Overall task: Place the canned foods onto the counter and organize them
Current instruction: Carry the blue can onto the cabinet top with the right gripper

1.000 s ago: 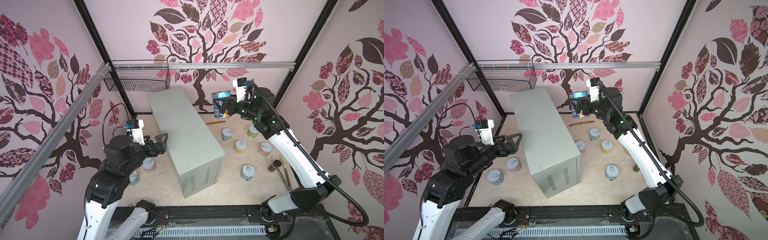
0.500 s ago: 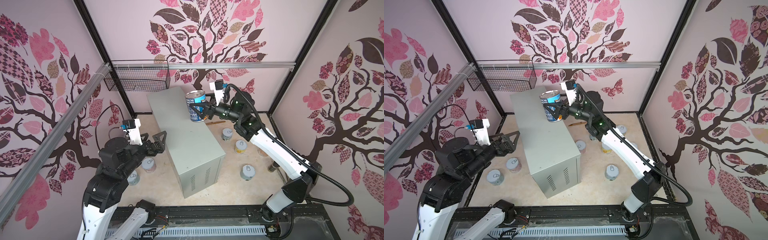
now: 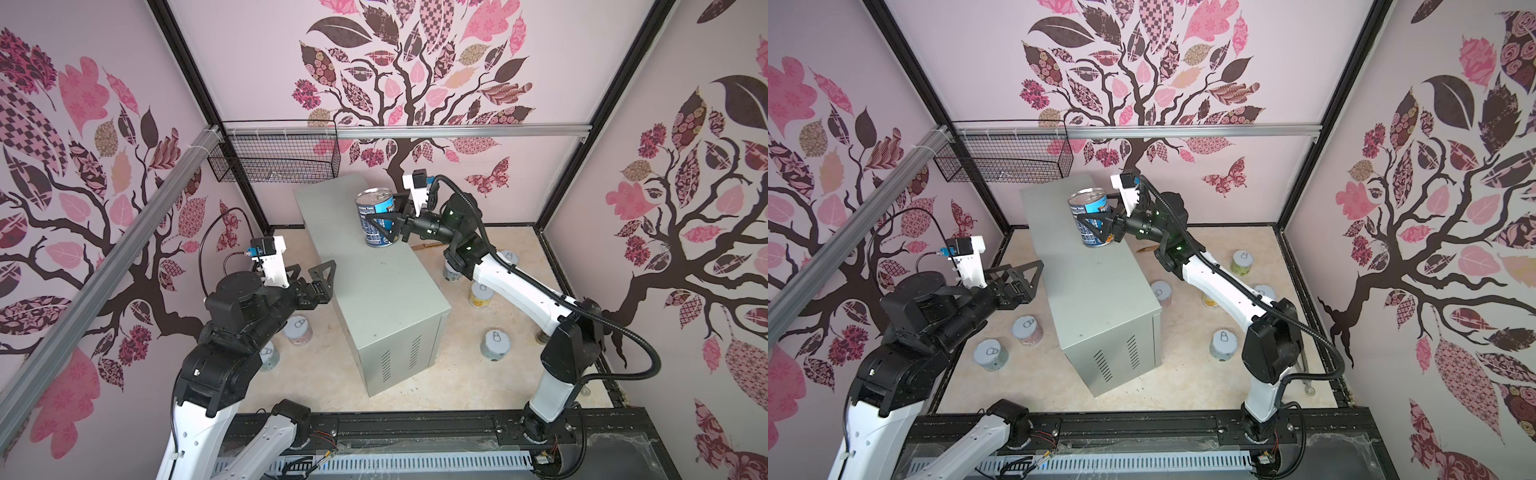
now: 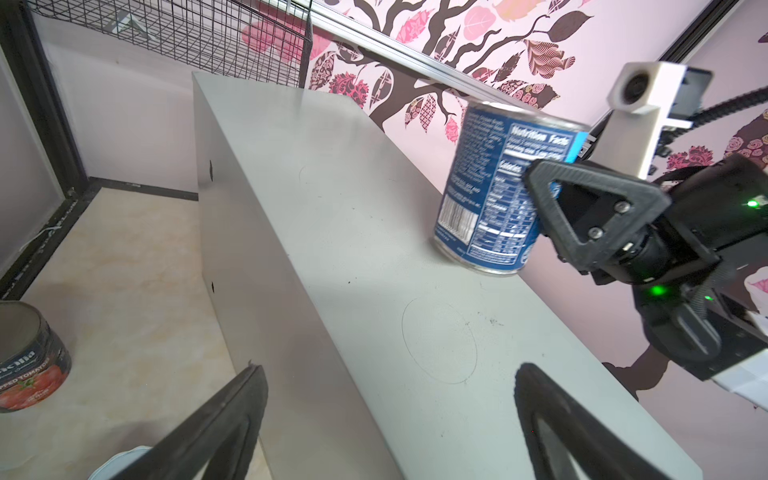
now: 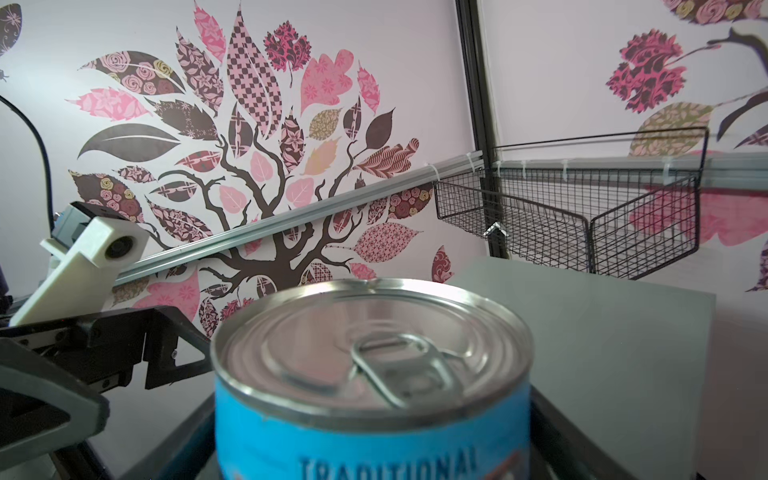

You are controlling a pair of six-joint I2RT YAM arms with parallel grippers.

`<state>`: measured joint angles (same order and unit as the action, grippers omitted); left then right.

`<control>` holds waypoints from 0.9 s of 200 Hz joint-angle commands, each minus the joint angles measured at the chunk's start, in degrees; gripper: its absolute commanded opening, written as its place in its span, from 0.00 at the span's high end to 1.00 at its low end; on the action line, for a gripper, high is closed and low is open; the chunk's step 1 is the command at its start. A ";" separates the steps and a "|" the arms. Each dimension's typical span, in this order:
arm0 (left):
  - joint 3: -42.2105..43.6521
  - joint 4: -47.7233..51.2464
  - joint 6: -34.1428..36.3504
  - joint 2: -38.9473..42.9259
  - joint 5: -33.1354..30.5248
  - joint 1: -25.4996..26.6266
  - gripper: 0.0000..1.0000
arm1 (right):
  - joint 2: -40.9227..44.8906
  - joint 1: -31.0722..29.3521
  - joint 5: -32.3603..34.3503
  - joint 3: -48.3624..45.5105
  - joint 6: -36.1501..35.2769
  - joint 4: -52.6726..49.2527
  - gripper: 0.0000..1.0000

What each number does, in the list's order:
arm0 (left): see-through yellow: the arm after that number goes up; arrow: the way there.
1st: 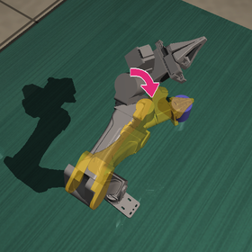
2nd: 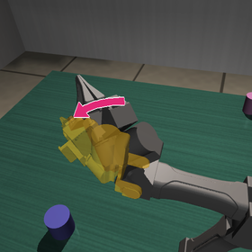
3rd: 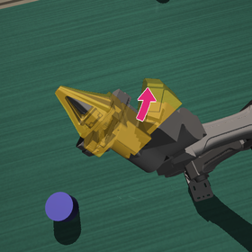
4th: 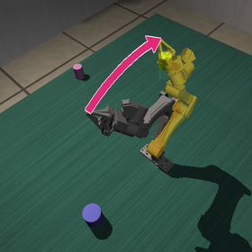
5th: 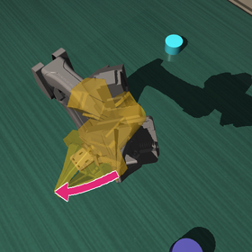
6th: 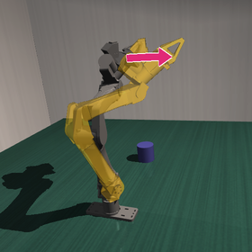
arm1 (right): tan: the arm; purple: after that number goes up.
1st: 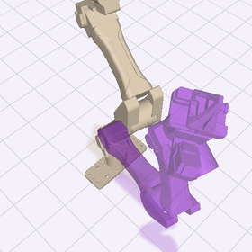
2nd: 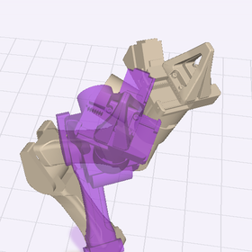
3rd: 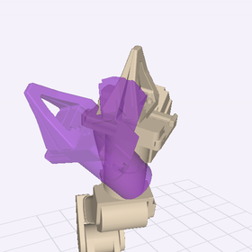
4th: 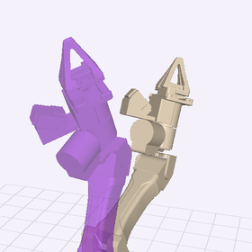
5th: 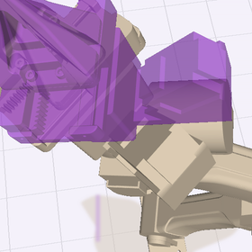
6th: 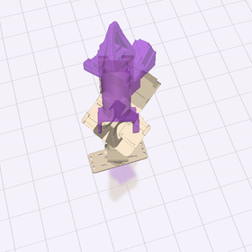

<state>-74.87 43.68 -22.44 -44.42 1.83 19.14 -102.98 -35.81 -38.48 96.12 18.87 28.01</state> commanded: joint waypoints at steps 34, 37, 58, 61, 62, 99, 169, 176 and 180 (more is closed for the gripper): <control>1.66 -1.93 1.67 -0.48 -0.02 0.20 0.04 | -6.60 0.13 -7.19 10.66 1.74 13.91 1.00; 1.68 -1.93 1.71 -0.44 -0.01 0.20 0.04 | -6.86 0.13 -7.41 10.89 1.88 14.16 1.00; 1.88 -1.93 1.95 -0.63 -0.36 0.22 0.04 | -8.78 0.14 -9.22 12.27 2.40 14.97 0.92; 1.92 -1.93 1.96 -0.69 -0.45 0.20 0.04 | -8.96 0.13 -9.42 12.38 2.32 14.77 0.91; 1.92 -1.93 1.96 -0.72 -0.45 0.16 0.04 | -9.02 0.13 -9.46 12.40 2.31 14.74 0.90; 2.35 -2.76 2.13 -0.95 -0.56 0.20 0.04 | -9.49 0.13 -10.02 12.07 0.15 11.98 0.52; 1.35 -3.30 2.66 -3.22 0.20 0.20 0.02 | -6.73 0.31 -9.72 10.41 -5.19 6.27 0.10; 1.14 -3.33 2.87 -3.34 0.35 0.20 0.02 | -6.26 0.30 -9.69 9.71 -5.49 6.25 0.06; 1.08 -3.36 2.98 -3.45 0.37 0.19 0.02 | -6.00 0.30 -9.54 9.32 -5.61 6.29 0.04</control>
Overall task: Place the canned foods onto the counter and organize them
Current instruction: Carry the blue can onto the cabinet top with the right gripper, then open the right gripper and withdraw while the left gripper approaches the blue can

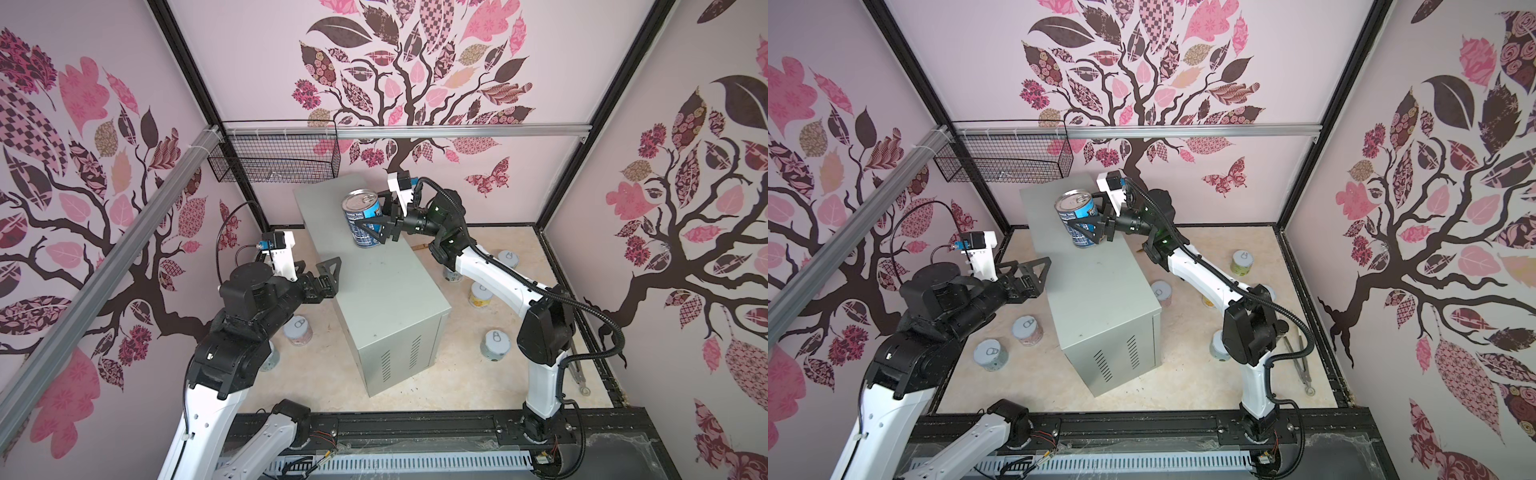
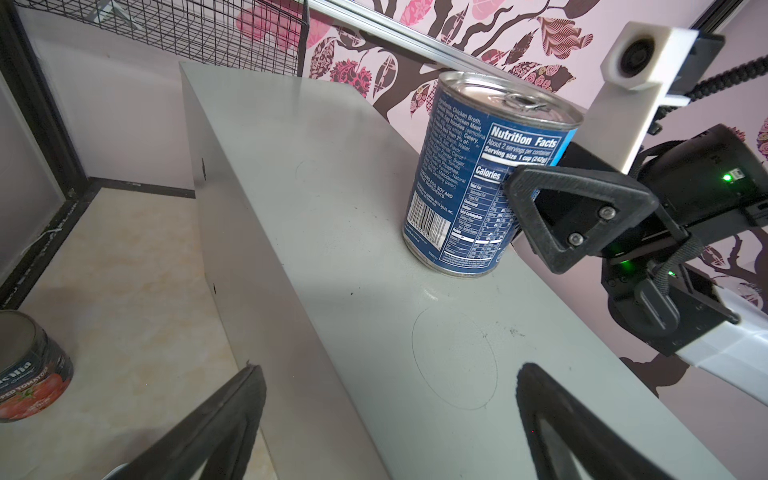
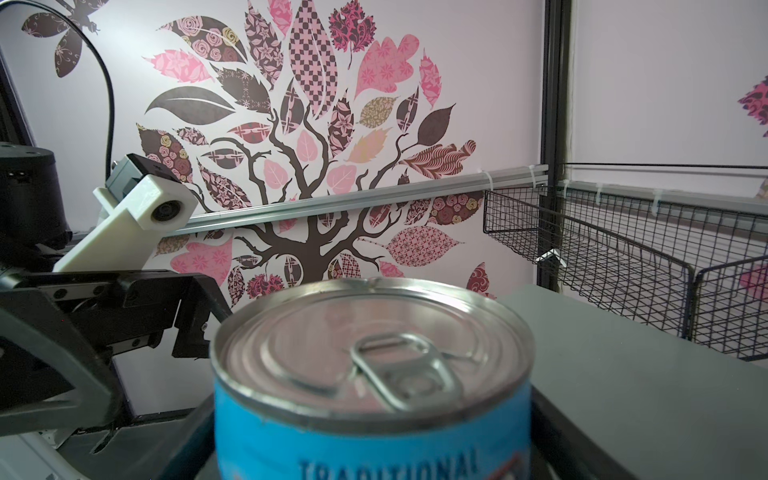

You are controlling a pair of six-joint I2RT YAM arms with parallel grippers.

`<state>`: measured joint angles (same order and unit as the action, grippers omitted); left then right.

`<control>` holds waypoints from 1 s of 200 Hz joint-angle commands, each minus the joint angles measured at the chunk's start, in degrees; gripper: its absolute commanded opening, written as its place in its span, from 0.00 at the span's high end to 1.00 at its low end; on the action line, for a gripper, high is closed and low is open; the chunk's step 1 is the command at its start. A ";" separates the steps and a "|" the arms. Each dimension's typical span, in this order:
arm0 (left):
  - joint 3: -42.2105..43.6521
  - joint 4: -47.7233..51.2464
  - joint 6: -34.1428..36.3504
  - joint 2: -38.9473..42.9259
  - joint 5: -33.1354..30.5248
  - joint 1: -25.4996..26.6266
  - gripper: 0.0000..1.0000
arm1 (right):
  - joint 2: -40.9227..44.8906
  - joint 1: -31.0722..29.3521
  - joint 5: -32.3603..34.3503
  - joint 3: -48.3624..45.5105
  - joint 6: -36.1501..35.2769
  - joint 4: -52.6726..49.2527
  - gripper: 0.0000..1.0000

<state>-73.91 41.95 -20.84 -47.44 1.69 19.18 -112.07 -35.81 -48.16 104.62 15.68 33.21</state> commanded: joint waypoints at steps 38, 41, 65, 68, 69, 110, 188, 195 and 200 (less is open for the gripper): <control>-0.97 -1.53 2.63 -1.11 0.86 0.11 0.02 | 5.56 0.58 1.15 -2.86 -3.91 1.47 0.00; -1.08 -1.59 2.69 -1.11 0.92 0.15 0.02 | 5.76 0.59 1.22 -3.10 -4.06 1.45 0.00; -1.27 -2.10 3.52 -1.55 1.88 0.12 0.02 | 7.06 0.87 1.51 -3.75 -4.78 0.60 0.00; -1.36 -2.19 3.67 -1.64 2.09 0.15 0.02 | 7.19 1.00 1.49 -3.82 -4.78 0.46 0.00; -1.34 -2.16 3.73 -1.62 2.22 0.11 0.02 | 7.25 1.05 1.49 -3.81 -4.78 0.37 0.00; -3.68 -3.00 4.56 -3.95 4.97 0.16 0.02 | 9.51 2.86 1.32 -3.27 -2.38 -1.99 0.00; -8.42 -8.01 9.39 -10.79 15.26 0.15 0.02 | 19.25 7.25 -0.39 -2.32 3.33 -12.26 0.00; -8.60 -8.40 9.76 -11.25 15.97 0.16 0.02 | 20.30 7.90 0.03 -2.72 4.00 -13.07 0.00; -8.81 -8.67 10.04 -11.57 16.28 0.11 0.02 | 21.10 8.14 0.34 -2.96 4.02 -13.86 0.00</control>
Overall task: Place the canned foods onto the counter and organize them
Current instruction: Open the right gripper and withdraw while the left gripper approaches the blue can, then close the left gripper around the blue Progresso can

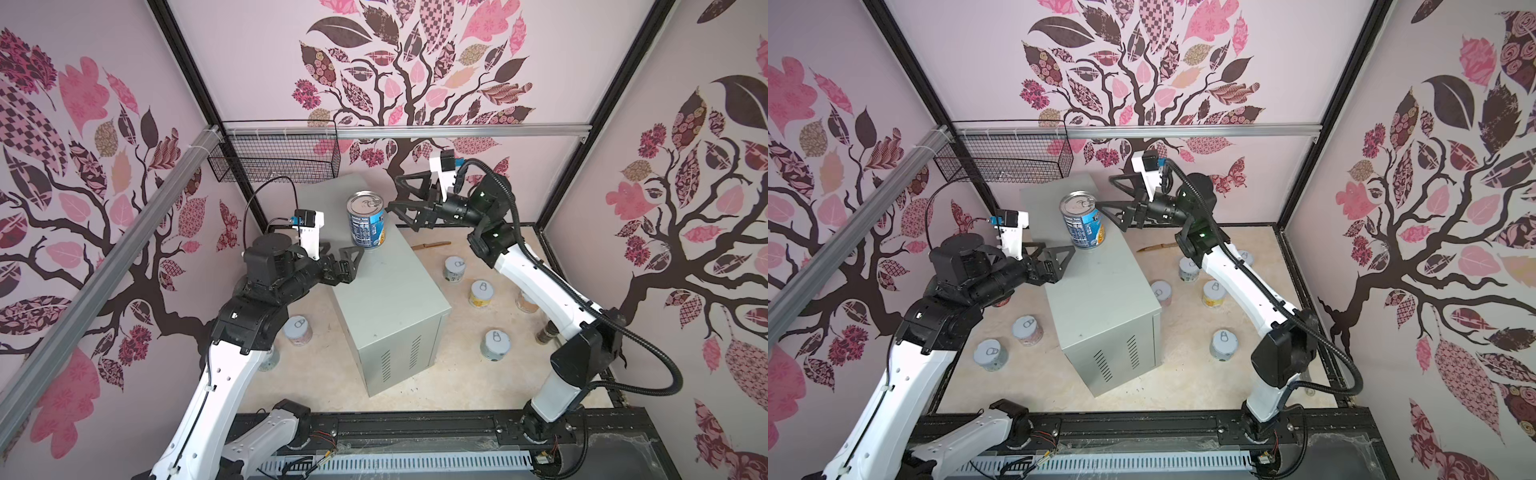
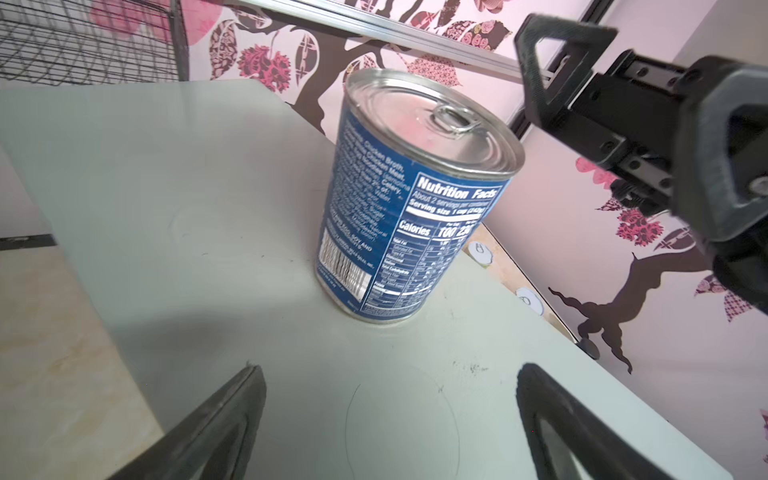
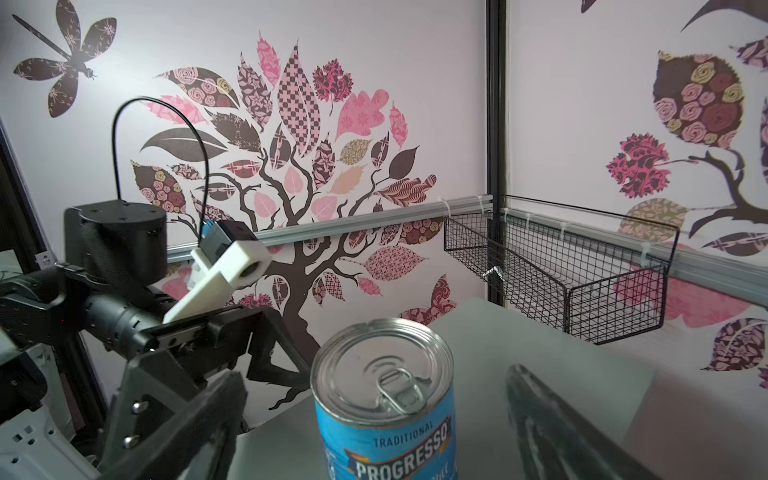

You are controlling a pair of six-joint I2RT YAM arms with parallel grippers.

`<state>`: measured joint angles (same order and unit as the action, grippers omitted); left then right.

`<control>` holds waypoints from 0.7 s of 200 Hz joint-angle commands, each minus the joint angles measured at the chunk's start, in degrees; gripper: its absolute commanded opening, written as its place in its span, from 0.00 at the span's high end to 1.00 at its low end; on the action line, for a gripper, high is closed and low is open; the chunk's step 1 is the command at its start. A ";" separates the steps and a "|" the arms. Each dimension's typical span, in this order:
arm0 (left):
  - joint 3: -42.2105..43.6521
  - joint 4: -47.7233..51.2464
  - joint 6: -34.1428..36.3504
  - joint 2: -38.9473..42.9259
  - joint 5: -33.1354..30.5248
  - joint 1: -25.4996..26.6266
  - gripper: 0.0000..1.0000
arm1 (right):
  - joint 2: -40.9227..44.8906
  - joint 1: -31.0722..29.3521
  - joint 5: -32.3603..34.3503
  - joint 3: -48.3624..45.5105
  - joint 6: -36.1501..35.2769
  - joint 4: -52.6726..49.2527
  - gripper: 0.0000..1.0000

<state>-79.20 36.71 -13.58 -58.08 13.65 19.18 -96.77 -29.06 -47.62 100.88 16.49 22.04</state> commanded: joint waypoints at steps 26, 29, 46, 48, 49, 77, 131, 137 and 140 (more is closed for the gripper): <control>-4.09 -4.78 5.01 -2.48 5.77 0.16 0.02 | 10.14 1.67 1.13 -0.93 0.48 -7.32 0.00; -4.18 -4.91 5.40 -2.65 5.77 0.16 0.02 | 10.77 1.66 1.29 -1.20 0.14 -7.66 0.00; -4.94 -4.90 7.59 -4.24 4.29 0.15 0.02 | 13.89 1.69 2.52 -3.23 -0.95 -8.53 0.00; -5.03 -4.89 7.78 -4.36 4.04 0.16 0.02 | 14.33 1.67 2.59 -3.50 -1.03 -8.51 0.00; -5.06 -4.89 7.96 -4.43 3.90 0.16 0.02 | 14.68 1.67 2.65 -3.81 -1.09 -8.36 0.00; -3.94 -7.86 9.71 -5.82 2.90 0.11 0.02 | 18.81 1.68 2.71 -8.05 -0.72 -5.77 0.00; -1.28 -14.87 10.14 -9.04 2.03 0.13 0.02 | 20.59 1.66 1.26 -10.09 -2.66 -5.89 0.00; -1.04 -15.80 10.13 -9.28 2.25 0.15 0.02 | 20.44 1.65 1.13 -9.99 -3.04 -6.19 0.00; -0.98 -16.11 10.20 -9.44 2.42 0.16 0.02 | 20.41 1.66 1.08 -9.95 -3.18 -6.28 0.00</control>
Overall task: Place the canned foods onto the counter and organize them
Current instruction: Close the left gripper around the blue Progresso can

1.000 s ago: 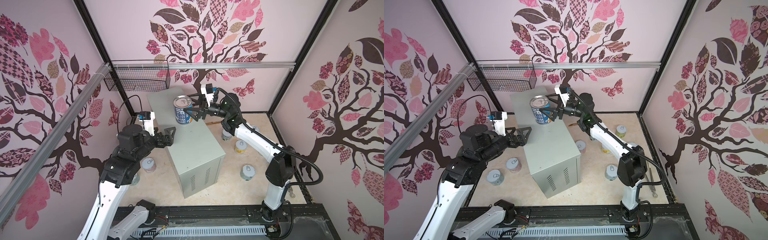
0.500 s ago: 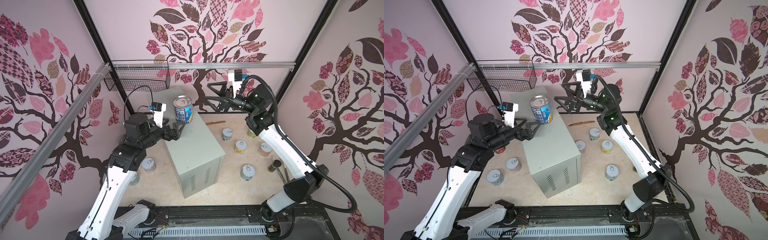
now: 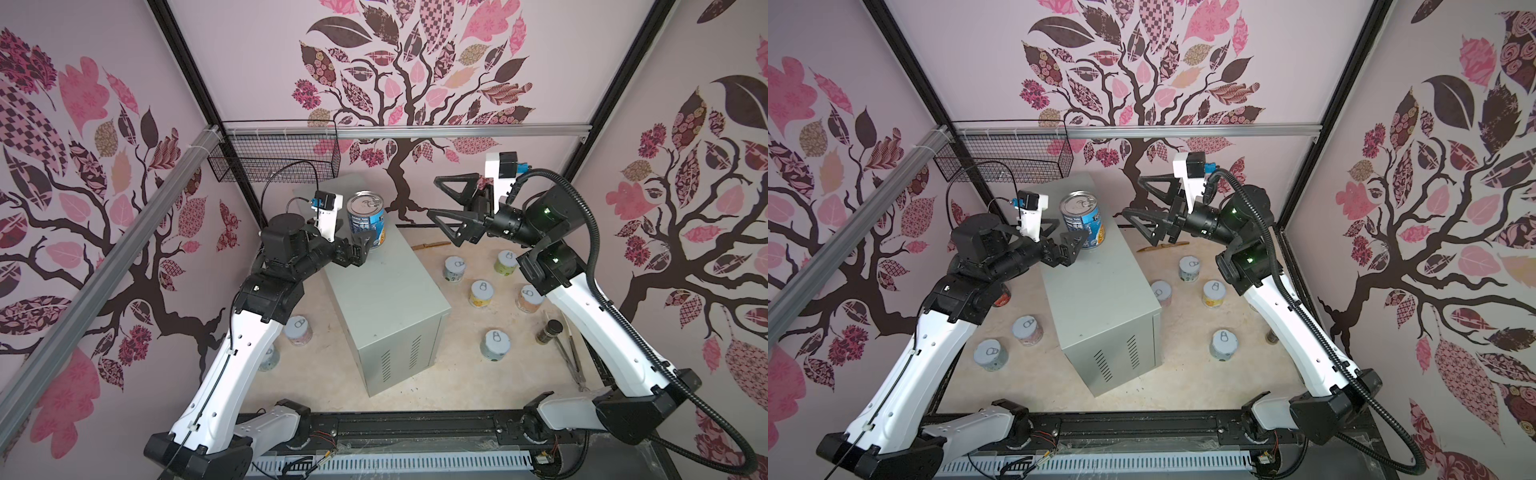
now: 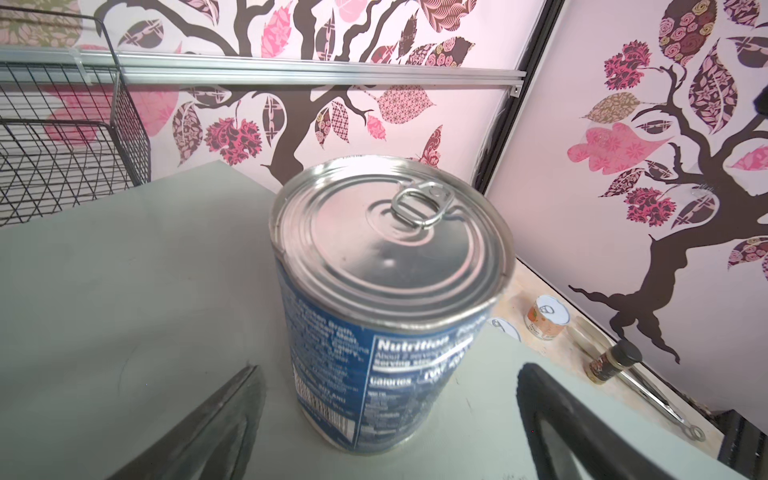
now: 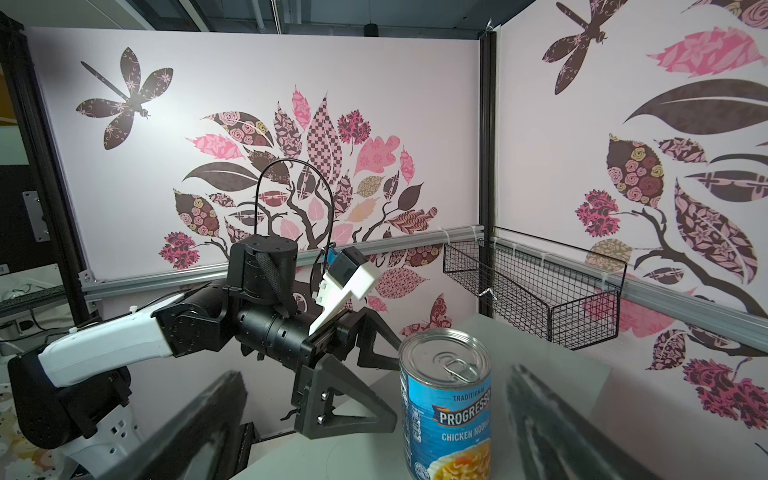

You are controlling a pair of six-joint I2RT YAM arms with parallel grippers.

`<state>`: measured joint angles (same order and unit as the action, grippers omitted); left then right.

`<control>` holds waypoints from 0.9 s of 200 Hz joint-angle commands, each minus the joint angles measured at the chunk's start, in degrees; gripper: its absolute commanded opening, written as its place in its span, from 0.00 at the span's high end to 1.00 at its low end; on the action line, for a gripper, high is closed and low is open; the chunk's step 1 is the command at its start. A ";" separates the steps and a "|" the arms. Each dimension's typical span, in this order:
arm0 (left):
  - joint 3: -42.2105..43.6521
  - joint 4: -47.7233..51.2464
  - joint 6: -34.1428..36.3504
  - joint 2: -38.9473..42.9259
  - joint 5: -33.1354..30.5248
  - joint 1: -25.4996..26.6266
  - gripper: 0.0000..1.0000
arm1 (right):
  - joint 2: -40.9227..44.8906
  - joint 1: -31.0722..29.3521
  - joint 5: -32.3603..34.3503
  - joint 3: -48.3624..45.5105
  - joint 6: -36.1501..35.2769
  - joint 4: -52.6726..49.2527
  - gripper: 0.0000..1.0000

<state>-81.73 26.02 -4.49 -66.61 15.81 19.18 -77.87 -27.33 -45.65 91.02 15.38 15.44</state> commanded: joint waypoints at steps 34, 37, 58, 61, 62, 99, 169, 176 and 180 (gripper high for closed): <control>1.10 -6.75 2.04 -3.20 -0.06 0.16 0.02 | 0.65 -0.02 -1.89 -0.14 -2.98 -0.07 0.00; 1.06 -6.90 2.11 -3.37 -0.08 0.09 0.02 | 0.62 -0.01 -1.97 -0.08 -3.13 0.03 0.00; 1.08 -8.23 2.49 -4.31 -0.26 0.07 0.02 | 0.09 -0.08 -2.78 0.11 -3.02 0.55 0.00; 1.09 -8.38 2.51 -4.41 -0.26 0.07 0.02 | 0.02 -0.02 -2.86 0.24 -3.05 0.51 0.00; 1.07 -8.41 2.53 -4.45 -0.26 0.07 0.02 | -0.04 -0.01 -2.82 0.27 -3.06 0.53 0.00; 1.00 -10.39 2.34 -5.89 0.14 -0.11 0.02 | -0.53 -0.01 -3.37 0.52 -2.68 1.32 0.00; 1.57 -14.81 1.91 -8.99 1.29 -0.93 0.02 | -0.09 -0.03 -3.57 -0.74 -3.93 1.68 0.00; 1.94 -15.58 1.47 -9.11 1.56 -1.07 0.02 | -0.26 -0.08 -3.60 -0.84 -3.97 1.70 0.00; 2.13 -16.04 1.31 -9.19 1.61 -1.07 0.02 | -0.30 -0.09 -3.65 -0.91 -4.06 1.64 0.00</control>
<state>-81.52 14.15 -2.66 -75.53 17.21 19.03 -78.04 -27.33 -48.25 90.89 12.38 15.64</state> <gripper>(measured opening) 0.981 0.999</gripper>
